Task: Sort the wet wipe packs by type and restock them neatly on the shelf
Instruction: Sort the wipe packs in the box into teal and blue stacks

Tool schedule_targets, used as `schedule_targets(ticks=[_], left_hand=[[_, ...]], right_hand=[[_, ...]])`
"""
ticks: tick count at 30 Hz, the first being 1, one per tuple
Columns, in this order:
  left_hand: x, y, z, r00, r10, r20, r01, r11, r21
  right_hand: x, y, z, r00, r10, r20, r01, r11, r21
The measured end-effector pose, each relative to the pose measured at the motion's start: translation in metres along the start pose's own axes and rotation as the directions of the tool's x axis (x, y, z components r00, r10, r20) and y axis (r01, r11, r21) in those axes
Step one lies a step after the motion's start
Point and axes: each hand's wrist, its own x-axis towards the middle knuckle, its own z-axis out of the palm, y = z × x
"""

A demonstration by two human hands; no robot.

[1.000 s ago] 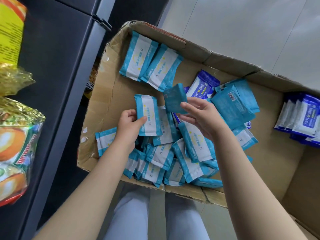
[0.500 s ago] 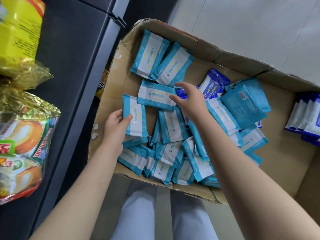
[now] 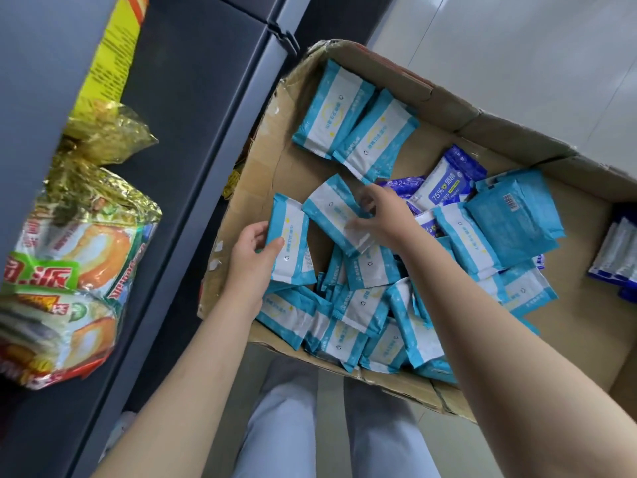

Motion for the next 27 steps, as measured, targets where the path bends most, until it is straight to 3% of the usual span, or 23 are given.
schedule_targets(ticks=[3,6,8,11,16,22,27], left_hand=[[-0.01,0.011,-0.005,0.999,0.038,0.014,-0.038,0.999,0.007],[-0.013,0.033,-0.001,0.992,0.12,0.044,-0.119,0.993,-0.014],[-0.001,0.051,0.013,0.978,0.201,0.062,-0.202,0.979,0.01],[0.031,0.081,0.045,0.938,0.344,0.051,-0.347,0.935,0.066],[0.077,0.116,0.09,0.845,0.534,0.003,-0.512,0.808,0.293],[0.1,0.126,0.1,0.751,0.656,-0.076,-0.457,0.6,0.657],[0.094,0.123,0.104,0.749,0.657,-0.085,-0.42,0.57,0.706]], right_hand=[[-0.018,0.005,-0.011,0.996,0.066,-0.063,-0.042,0.943,0.329],[-0.026,0.008,-0.026,0.963,0.229,-0.141,-0.08,0.744,0.663],[-0.021,0.007,-0.034,0.923,0.324,-0.205,-0.069,0.667,0.742],[0.0,-0.001,-0.04,0.875,0.434,-0.217,-0.105,0.606,0.788],[0.039,-0.016,-0.032,0.84,0.461,-0.287,-0.108,0.659,0.744],[0.059,-0.021,-0.032,0.783,0.507,-0.36,-0.088,0.663,0.743],[0.068,-0.021,-0.042,0.805,0.443,-0.394,-0.067,0.728,0.682]])
